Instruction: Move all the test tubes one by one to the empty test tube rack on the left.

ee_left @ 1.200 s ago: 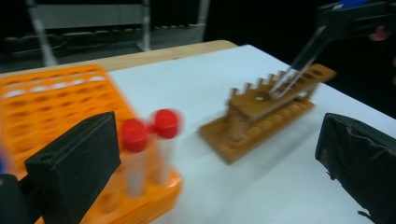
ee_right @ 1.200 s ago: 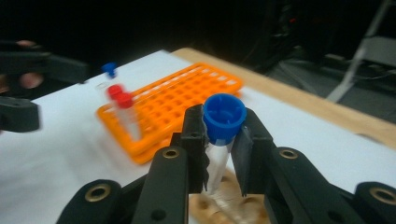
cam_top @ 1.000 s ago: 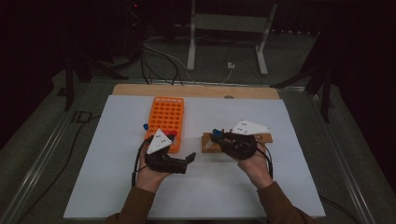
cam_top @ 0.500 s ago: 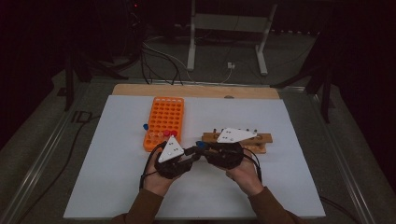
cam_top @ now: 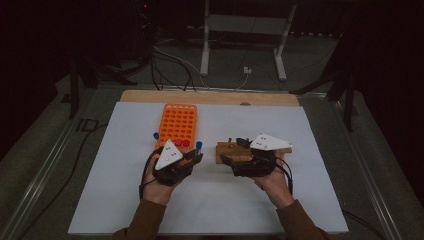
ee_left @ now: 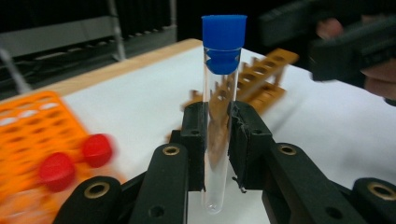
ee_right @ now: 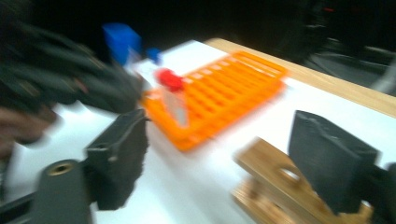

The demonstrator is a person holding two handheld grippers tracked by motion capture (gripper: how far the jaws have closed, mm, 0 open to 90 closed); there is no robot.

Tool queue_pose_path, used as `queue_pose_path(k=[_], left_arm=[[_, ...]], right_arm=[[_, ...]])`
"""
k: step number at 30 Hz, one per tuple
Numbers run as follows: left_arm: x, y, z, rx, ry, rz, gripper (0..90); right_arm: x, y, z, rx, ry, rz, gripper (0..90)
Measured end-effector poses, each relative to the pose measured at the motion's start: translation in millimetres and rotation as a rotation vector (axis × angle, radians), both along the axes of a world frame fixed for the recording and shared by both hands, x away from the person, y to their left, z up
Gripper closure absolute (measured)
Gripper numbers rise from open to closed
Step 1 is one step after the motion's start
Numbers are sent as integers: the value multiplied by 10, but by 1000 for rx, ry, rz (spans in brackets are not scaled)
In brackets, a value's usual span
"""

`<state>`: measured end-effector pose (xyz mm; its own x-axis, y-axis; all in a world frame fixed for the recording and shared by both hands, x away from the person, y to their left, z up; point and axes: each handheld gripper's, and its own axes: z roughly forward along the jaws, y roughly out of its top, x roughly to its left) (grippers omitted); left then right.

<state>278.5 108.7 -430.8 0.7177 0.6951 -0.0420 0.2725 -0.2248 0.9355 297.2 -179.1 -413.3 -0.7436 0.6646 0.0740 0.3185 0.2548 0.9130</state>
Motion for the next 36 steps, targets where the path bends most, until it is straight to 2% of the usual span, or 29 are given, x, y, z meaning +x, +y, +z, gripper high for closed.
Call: queue_pose_path(k=[2, 5, 8, 13, 18, 24, 30, 36], left_arm=[[17, 105, 19, -19, -9, 25, 772], [40, 261, 40, -40, -17, 69, 771], [56, 421, 46, -60, -26, 119, 772], [68, 597, 44, -74, -45, 184, 771], [91, 705, 13, -72, -52, 231, 771], [119, 790, -49, -72, -58, 275, 770], [200, 850, -197, -54, -35, 314, 770], [285, 873, -329, -42, -33, 352, 770]], right_arm=[[0, -100, -49, -26, -7, -50, 154], [4, -253, -101, -33, -7, -106, 99], [13, -400, -129, -37, -7, -153, 32], [-3, -633, -177, -34, -24, -212, 8], [2, -756, -195, -11, -21, -241, 3], [3, -792, -189, 5, -23, -257, 2], [4, -808, -204, 13, -26, -268, 3], [0, -819, -201, 18, -32, -267, 3]])
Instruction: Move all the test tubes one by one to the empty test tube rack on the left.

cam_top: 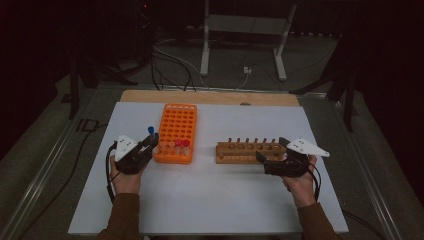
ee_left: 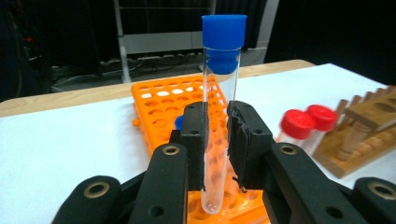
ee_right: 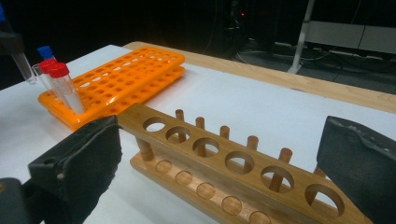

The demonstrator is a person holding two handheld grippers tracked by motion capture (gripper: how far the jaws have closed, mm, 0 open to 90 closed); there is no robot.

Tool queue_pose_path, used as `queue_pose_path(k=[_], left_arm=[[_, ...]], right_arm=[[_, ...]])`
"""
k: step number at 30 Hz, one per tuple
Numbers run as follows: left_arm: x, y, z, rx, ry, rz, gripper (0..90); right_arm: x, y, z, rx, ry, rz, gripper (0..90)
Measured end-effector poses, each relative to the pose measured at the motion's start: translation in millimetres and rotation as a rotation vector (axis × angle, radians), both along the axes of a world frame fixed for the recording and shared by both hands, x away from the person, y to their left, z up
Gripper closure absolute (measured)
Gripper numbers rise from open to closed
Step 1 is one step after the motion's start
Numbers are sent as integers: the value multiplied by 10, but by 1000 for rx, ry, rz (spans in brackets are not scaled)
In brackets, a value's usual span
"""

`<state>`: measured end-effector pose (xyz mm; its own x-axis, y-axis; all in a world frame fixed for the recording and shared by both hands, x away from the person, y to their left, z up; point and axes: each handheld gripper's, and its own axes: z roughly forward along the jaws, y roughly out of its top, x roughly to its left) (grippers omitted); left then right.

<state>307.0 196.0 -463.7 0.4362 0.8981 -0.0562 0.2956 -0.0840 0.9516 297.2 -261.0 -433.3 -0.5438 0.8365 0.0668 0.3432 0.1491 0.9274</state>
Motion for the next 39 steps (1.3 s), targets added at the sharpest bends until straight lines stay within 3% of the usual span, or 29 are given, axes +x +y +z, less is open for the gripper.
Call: queue_pose_path(k=[6, 11, 14, 17, 21, 23, 27, 30, 33, 36, 39], left_arm=[[78, -12, -101, -12, 17, 12, 771], [117, -14, -198, -13, 63, 1, 771], [135, 7, -266, -2, 101, 1, 771], [144, -10, -325, 46, 148, -10, 774], [154, 5, -341, 46, 174, -15, 776], [162, -12, -378, 81, 201, -21, 778], [147, -41, -381, 99, 196, -19, 778], [134, -33, -370, 86, 208, -20, 762], [95, -1, -333, 76, 221, 14, 577], [18, 96, -234, 16, 207, 37, 448], [-78, 187, -104, -64, 159, 38, 314]], right_arm=[[1, -7, -5, 3, 2, -1, 3], [-3, -23, -5, 4, -7, -10, 3], [-10, -35, -4, 7, -9, -13, 3], [-14, -60, -18, 6, -12, -19, 3], [-20, -92, -46, 8, -13, -33, 3], [-23, -97, -59, 9, -12, -34, 3], [-28, -90, -81, 5, -10, -35, 4], [-37, -85, -94, -5, -16, -35, 3], [-52, -95, -102, 2, -16, -35, 4], [-66, -116, -121, 8, -24, -35, 3], [-79, -138, -149, 12, -23, -32, 3]])
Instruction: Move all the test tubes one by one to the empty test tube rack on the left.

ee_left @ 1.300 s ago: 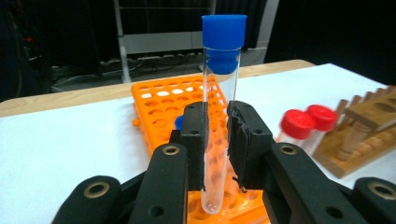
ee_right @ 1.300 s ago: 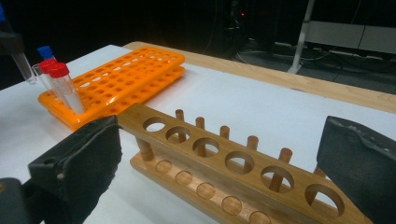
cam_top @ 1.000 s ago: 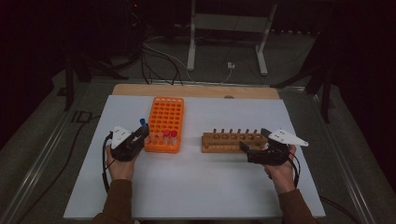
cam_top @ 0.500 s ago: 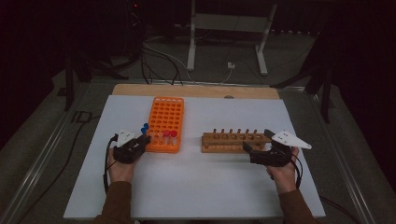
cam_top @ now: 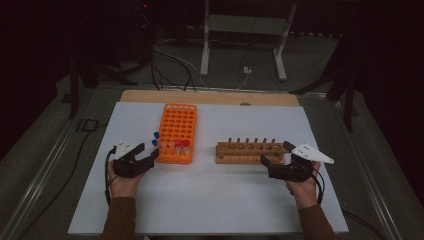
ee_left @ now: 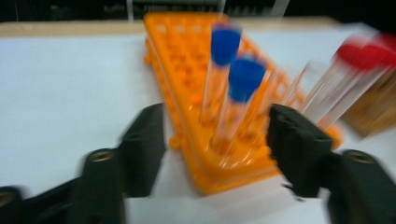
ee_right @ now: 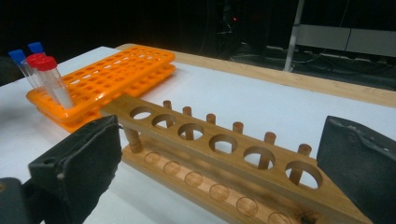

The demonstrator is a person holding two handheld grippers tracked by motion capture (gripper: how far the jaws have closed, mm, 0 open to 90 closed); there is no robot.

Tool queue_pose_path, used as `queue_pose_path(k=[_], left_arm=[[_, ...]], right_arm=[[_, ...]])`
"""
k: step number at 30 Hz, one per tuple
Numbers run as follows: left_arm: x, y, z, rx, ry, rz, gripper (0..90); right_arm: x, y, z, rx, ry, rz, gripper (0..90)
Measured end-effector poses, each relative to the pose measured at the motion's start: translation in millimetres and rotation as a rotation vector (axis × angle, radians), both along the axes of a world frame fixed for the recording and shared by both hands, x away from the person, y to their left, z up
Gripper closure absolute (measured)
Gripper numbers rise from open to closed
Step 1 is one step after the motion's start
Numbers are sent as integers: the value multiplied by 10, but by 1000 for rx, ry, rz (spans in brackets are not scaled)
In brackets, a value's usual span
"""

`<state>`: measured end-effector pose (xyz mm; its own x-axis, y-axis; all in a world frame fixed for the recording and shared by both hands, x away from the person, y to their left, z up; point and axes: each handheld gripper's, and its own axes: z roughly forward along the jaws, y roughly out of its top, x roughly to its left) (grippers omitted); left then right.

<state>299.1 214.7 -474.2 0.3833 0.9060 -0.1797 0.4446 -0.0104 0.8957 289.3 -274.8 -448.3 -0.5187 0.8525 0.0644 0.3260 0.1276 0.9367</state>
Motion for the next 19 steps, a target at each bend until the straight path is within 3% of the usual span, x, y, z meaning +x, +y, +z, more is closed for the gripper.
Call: queue_pose_path(k=[3, 10, 14, 19], left_arm=[[-138, 69, 134, -13, -63, -5, 205], [-381, 214, 284, -16, -147, 27, 20], [-435, 270, 317, -19, -173, 58, 4], [-436, 290, 310, -2, -177, 72, 4]], right_arm=[[-24, -25, -14, 3, -1, -7, 3], [-83, -130, -44, 27, -3, -18, 3], [-112, -193, -56, 39, -7, -27, 3], [-117, -226, -54, 46, -14, -34, 3]])
